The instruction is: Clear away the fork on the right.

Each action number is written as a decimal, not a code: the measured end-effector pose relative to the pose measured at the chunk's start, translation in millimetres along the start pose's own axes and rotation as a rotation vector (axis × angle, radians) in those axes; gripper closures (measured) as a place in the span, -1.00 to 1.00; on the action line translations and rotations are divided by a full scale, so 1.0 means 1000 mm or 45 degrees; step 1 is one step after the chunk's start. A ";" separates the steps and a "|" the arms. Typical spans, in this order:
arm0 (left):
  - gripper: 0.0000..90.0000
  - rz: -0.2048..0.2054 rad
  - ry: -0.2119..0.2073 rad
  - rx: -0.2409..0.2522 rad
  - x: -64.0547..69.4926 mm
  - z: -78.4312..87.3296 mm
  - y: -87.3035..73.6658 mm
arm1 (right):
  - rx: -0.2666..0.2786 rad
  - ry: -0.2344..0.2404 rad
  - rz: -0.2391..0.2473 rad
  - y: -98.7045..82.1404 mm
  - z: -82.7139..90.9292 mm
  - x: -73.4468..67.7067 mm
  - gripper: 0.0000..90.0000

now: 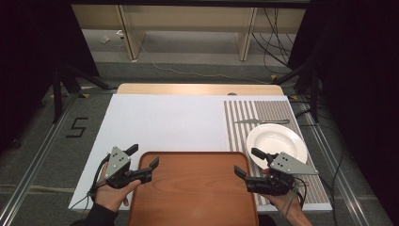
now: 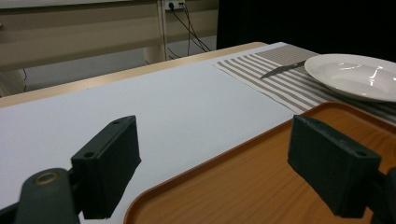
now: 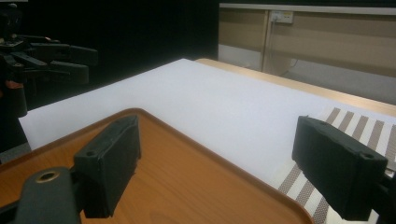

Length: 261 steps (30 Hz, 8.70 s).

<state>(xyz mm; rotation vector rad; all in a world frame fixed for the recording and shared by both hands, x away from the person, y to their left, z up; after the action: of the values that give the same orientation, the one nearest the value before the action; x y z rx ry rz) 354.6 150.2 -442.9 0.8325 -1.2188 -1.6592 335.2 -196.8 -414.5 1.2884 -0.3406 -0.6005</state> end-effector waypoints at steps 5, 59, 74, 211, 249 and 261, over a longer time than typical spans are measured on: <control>-0.64 -0.003 0.000 0.000 0.000 0.000 0.000 | -0.002 0.003 0.004 0.000 0.000 0.000 -0.64; -0.64 -0.022 0.004 -0.010 0.001 -0.001 -0.001 | -0.718 -0.008 0.053 -0.042 0.052 0.051 -0.53; -0.64 -0.022 0.003 -0.012 0.001 -0.001 -0.002 | -0.938 -0.013 0.013 -0.070 0.063 0.059 -0.52; -0.63 -0.044 0.011 -0.016 0.001 -0.001 -0.002 | -0.764 0.262 -0.200 -0.035 0.010 0.025 0.89; -0.63 -0.044 0.011 -0.014 0.001 -0.001 -0.002 | -1.051 0.395 -0.110 -0.063 -0.045 -0.023 0.89; -0.63 -0.045 0.008 -0.015 0.001 -0.001 -0.002 | -1.152 0.400 -0.148 -0.081 -0.051 -0.021 0.89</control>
<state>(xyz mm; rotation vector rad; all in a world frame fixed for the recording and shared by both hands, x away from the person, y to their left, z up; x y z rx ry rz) 354.0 149.1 -445.1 0.8561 -1.1950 -1.6893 328.6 -156.8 -503.7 0.5078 0.2599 -0.5405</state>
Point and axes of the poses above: each handheld gripper's, and its own axes: z roughly backward along the jaws, y roughly out of its top, x roughly to its right, the point moved 6 cm from there along -z, roughly forward along the jaws, and after that the axes turned 9 degrees about y, right-handed, at the moved point
